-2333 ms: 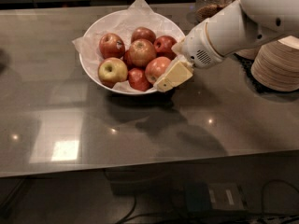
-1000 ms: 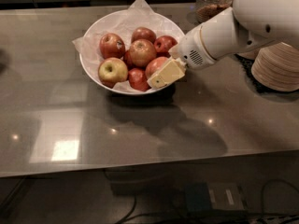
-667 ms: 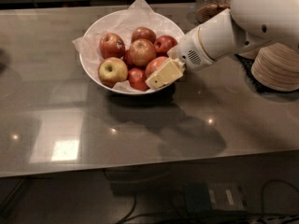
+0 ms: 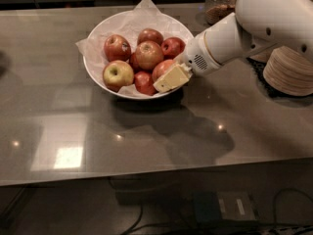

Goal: Pick apple from white bowl

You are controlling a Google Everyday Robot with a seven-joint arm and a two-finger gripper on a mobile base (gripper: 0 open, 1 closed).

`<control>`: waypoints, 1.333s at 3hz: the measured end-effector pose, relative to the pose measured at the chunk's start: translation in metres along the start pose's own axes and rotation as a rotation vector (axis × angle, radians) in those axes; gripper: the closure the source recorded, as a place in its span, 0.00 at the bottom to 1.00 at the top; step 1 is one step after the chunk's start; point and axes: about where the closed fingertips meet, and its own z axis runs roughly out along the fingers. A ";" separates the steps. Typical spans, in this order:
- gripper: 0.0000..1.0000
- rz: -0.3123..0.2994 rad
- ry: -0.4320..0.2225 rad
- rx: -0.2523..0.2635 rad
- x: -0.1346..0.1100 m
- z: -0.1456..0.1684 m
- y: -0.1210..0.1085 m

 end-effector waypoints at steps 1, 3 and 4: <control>0.65 -0.001 0.000 0.000 0.000 0.000 0.000; 1.00 -0.076 -0.012 -0.019 -0.017 -0.011 0.005; 1.00 -0.167 -0.031 -0.069 -0.035 -0.020 0.011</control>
Offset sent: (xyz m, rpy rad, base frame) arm -0.0011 -0.0033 0.0047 -0.0093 -0.0081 0.0070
